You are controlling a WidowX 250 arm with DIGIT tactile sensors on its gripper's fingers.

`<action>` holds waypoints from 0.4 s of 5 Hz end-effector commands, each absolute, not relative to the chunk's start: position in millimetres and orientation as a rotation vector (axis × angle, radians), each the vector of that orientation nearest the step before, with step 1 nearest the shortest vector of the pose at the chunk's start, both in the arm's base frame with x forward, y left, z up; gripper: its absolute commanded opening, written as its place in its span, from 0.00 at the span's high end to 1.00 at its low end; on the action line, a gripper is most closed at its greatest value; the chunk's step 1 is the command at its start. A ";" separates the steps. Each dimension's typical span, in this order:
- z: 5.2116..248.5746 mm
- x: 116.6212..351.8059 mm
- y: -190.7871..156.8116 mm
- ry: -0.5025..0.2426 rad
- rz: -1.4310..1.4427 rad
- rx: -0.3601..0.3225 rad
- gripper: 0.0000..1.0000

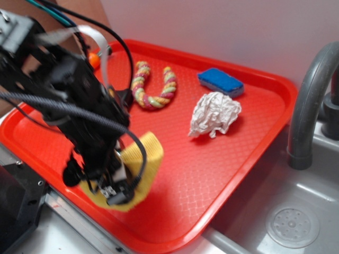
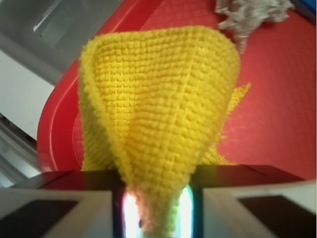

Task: Grab the yellow cloth.

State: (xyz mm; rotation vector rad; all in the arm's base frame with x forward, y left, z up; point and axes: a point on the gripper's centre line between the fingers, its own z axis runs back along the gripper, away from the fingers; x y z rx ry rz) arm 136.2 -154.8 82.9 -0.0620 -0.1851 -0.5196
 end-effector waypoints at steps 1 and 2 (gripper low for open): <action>98.7 146.0 -141.1 -0.145 -0.389 -0.032 1.00; 134.9 165.1 -91.5 -0.109 -0.147 0.090 1.00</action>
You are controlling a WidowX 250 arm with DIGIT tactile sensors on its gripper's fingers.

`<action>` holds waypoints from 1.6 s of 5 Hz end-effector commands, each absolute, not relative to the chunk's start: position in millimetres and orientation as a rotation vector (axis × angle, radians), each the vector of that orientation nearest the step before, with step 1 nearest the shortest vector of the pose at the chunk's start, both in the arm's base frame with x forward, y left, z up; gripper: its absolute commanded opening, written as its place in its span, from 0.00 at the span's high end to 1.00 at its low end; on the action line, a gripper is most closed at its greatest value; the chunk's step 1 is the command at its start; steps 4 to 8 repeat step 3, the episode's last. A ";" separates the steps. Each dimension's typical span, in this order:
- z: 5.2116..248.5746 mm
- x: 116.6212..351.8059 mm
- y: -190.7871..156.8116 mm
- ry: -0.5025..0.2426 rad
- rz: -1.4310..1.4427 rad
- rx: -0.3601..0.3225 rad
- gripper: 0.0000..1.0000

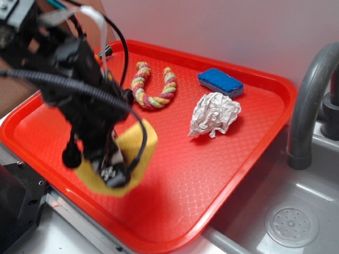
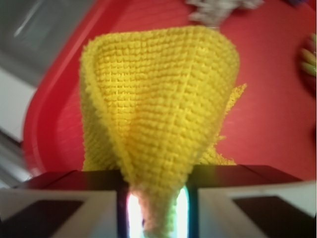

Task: Grab the yellow cloth.

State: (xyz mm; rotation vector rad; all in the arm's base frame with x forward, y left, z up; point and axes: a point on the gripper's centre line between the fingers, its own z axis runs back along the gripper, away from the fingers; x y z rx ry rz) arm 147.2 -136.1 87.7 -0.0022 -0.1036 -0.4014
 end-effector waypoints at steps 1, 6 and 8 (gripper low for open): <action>174.8 174.2 -41.8 -0.142 0.103 0.169 1.00; 189.1 167.5 18.0 -0.170 0.285 0.125 1.00; 189.1 167.5 18.0 -0.170 0.285 0.125 1.00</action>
